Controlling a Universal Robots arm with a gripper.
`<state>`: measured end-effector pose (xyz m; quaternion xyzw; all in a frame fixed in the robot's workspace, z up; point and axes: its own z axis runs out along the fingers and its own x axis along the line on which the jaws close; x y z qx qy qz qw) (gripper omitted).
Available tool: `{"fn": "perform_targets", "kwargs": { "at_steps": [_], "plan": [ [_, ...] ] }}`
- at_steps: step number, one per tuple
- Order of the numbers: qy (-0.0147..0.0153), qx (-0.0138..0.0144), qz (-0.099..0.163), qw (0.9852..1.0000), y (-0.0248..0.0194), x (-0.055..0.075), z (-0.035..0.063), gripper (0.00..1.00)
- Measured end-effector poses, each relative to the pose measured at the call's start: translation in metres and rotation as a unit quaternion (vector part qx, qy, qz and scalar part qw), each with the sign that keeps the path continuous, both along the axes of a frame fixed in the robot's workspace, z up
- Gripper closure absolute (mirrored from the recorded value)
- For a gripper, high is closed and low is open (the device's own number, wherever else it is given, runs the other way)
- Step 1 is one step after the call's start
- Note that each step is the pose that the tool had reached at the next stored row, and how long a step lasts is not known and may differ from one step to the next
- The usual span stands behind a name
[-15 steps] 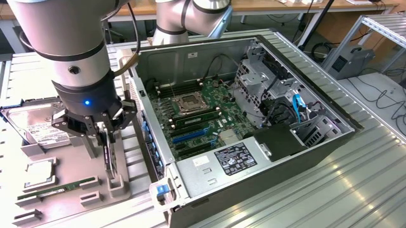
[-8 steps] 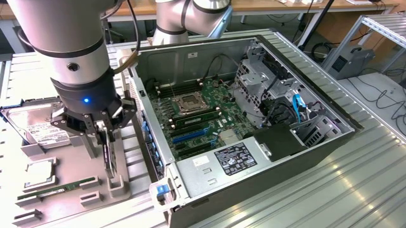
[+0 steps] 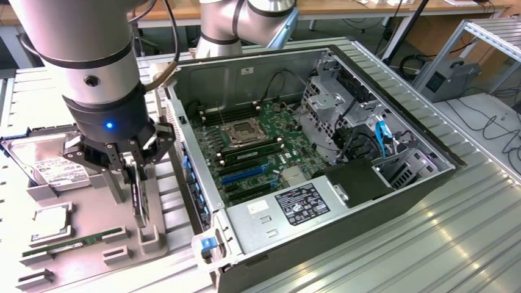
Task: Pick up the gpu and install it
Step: 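Pick up the gpu and move the gpu toward the slot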
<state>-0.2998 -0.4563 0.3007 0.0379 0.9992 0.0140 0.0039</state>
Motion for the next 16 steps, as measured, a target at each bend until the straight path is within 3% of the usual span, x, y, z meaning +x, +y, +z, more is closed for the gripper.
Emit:
{"fn": "perform_targets", "kwargs": {
  "at_steps": [16],
  "plan": [
    [0.0000,0.0000,0.000,1.0000,0.0000,0.000,0.0107,0.74]
  ]
}}
